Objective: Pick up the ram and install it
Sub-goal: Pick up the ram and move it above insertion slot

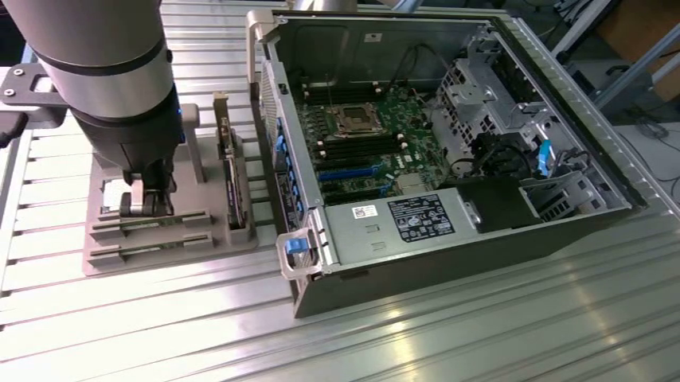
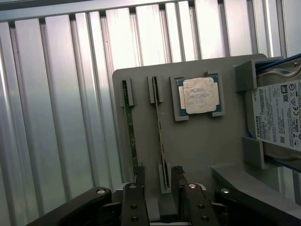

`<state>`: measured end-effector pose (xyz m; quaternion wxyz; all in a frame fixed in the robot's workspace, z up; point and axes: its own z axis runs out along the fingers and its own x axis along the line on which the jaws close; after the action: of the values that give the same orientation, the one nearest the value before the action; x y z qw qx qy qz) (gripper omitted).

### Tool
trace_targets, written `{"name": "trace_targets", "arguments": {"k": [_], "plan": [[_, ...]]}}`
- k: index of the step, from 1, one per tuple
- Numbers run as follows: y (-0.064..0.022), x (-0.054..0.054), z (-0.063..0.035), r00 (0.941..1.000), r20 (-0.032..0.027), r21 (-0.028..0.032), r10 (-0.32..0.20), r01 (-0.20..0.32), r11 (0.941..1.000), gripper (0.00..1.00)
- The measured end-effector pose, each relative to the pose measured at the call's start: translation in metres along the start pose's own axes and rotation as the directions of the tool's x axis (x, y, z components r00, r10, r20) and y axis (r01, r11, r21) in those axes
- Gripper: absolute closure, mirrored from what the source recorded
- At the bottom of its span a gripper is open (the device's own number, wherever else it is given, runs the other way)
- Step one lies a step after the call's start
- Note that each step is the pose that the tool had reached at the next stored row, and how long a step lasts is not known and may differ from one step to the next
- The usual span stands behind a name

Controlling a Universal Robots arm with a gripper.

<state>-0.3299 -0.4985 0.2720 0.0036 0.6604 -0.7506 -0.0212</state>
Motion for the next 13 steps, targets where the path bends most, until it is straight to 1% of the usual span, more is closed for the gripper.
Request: {"name": "trace_targets", "arguments": {"k": [9,13], "plan": [[-0.0003,0.000,0.0099,1.0000,0.0000,0.0000,0.000,0.000,1.0000,0.64],[-0.0005,0.000,0.0172,1.0000,0.0000,0.0000,0.000,0.000,1.0000,0.64]]}}
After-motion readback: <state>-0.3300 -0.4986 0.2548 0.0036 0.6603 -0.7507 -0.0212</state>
